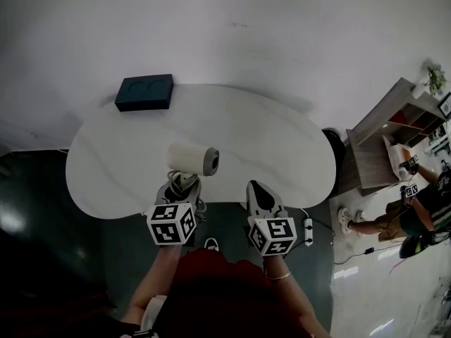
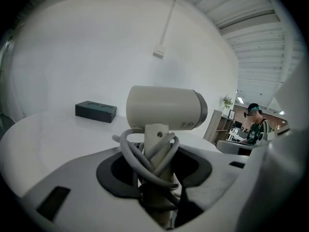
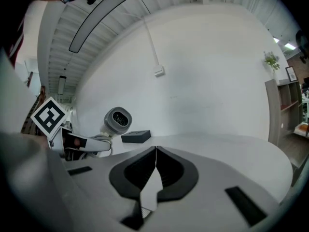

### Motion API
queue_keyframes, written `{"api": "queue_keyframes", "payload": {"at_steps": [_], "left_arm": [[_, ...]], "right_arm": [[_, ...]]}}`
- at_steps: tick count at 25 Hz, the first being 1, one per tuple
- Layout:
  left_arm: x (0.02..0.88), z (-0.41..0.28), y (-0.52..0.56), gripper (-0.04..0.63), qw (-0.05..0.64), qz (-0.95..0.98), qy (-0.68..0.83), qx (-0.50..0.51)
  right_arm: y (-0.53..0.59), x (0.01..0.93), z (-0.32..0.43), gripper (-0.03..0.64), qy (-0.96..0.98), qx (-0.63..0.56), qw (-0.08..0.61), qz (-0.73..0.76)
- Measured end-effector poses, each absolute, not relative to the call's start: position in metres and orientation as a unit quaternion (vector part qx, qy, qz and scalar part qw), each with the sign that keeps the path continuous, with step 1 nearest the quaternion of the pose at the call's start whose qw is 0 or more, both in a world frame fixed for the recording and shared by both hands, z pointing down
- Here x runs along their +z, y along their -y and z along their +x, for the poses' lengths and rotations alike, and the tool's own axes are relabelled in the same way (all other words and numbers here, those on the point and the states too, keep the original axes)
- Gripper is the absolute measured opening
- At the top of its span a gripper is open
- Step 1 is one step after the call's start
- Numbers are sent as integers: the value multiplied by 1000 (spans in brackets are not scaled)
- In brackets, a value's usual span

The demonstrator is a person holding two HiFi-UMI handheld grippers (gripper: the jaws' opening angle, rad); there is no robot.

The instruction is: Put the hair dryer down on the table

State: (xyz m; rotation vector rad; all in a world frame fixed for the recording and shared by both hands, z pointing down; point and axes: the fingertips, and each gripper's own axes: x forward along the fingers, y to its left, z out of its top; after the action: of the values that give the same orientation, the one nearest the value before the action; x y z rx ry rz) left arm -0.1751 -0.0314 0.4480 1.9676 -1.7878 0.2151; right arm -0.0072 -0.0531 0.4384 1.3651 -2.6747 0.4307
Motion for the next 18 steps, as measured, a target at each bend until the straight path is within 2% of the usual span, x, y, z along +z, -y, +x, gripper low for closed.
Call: {"api": "queue_keyframes", "payload": {"at_steps": [18], "left_arm": [[468,-181,103,206,260,750,599,102]], "right_arm": [[106,457,-13,15,855,161,76,487]]}}
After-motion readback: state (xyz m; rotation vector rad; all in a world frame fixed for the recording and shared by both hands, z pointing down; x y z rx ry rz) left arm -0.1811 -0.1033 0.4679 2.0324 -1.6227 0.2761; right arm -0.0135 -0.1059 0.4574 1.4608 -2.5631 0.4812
